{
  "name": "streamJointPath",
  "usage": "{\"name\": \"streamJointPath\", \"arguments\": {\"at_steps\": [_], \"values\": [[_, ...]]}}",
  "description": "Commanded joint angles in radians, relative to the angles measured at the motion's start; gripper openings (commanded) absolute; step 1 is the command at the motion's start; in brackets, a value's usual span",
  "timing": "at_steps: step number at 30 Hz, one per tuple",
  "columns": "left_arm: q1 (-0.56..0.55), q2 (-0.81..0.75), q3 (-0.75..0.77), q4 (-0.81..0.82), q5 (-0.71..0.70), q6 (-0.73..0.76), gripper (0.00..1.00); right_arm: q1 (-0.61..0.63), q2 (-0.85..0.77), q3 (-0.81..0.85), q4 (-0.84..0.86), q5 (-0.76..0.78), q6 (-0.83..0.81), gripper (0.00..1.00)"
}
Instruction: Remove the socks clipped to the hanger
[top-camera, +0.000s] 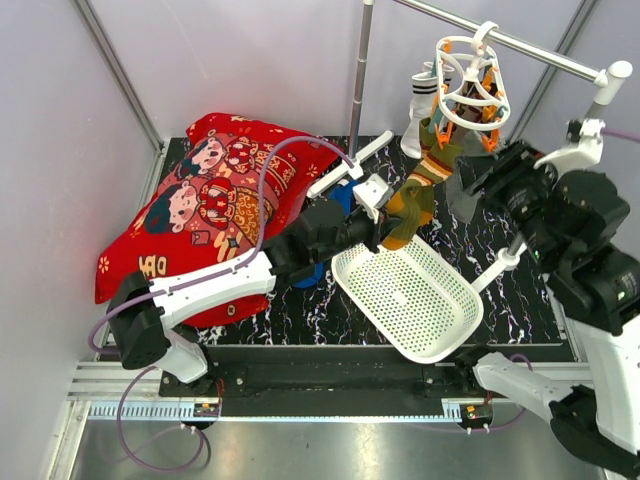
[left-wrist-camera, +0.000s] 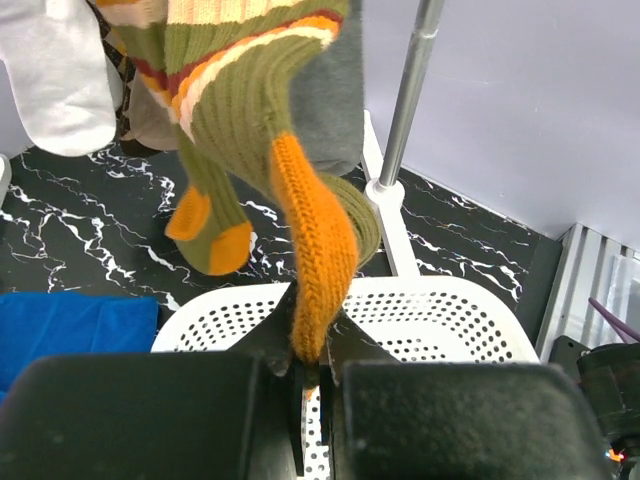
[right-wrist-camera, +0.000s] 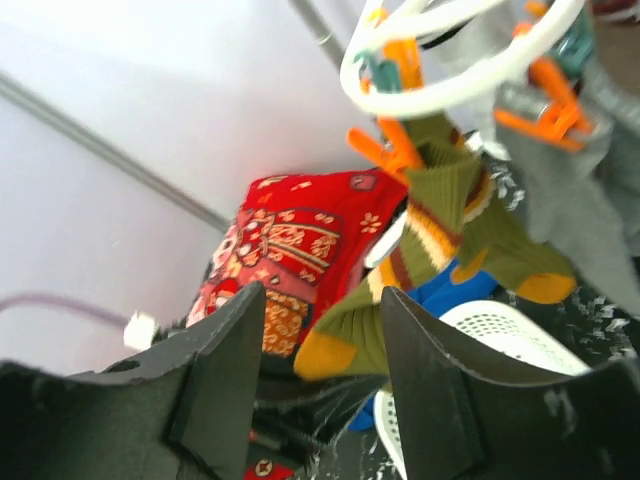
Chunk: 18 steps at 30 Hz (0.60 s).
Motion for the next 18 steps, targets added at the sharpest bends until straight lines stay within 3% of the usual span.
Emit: {"name": "streamJointPath", "arguments": {"at_steps": [1,4,9,18], "values": [[-0.038,-0.016,0.024,0.086,-0.130,0.046,0.00,-0.003,0.187,0.216,-0.195,0.147,-0.054,0.59],[-0.055,-0.043,-0.008,0.118,-0.143,0.050,0.00,-0.001,0.251,0.314,-0.259,0.199,-0.086,0.61],[-0.088,-0.043,-0.020,0.126,-0.172,0.064,0.00,0.005,0.240,0.239,-0.116,0.173,-0.186,0.65],[-0.099,-0.068,-0.019,0.104,-0.175,0.054,0.00,0.039,0.349,0.348,-0.203,0.256,-0.249,0.72]]}}
